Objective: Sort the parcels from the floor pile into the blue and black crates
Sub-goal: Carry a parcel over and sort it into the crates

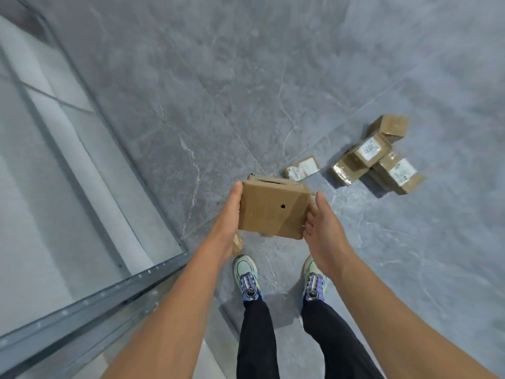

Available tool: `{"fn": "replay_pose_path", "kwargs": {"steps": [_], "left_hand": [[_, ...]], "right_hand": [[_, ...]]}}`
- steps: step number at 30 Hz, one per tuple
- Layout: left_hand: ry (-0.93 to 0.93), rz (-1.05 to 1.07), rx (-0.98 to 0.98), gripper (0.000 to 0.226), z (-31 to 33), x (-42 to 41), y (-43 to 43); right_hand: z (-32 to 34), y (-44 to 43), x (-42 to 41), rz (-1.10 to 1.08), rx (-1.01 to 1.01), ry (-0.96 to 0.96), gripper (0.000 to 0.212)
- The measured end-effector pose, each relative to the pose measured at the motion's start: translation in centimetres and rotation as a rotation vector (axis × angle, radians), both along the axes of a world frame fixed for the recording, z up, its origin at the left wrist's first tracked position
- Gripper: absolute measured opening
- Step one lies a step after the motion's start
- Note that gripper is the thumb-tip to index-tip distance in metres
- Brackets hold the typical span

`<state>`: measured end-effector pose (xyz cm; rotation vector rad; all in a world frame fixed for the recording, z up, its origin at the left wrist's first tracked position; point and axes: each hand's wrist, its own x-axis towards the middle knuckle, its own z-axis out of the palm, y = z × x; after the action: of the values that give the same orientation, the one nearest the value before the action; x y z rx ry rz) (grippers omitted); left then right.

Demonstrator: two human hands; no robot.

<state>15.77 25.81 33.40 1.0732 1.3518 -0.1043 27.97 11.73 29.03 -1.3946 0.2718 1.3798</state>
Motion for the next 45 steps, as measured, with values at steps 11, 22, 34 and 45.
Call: {"fn": "replay_pose_path", "kwargs": {"steps": [11, 22, 34, 45], "left_hand": [[-0.284, -0.285, 0.084, 0.043, 17.7, 7.8, -6.4], [-0.498, -0.688, 0.068, 0.046, 28.0, 15.1, -13.6], [-0.530, -1.126, -0.001, 0.053, 31.2, 19.3, -26.2], [-0.646, -1.450, -0.060, 0.056, 31.5, 18.5, -46.0]], "right_hand": [[20.2, -9.8, 6.4, -0.165, 0.131, -0.247, 0.052], [31.0, -20.5, 7.1, -0.489, 0.088, -0.426, 0.064], [35.2, -32.8, 0.9, -0.967, -0.030, -0.481, 0.047], [34.7, -49.7, -6.3, -1.295, -0.068, -0.489, 0.071]]}}
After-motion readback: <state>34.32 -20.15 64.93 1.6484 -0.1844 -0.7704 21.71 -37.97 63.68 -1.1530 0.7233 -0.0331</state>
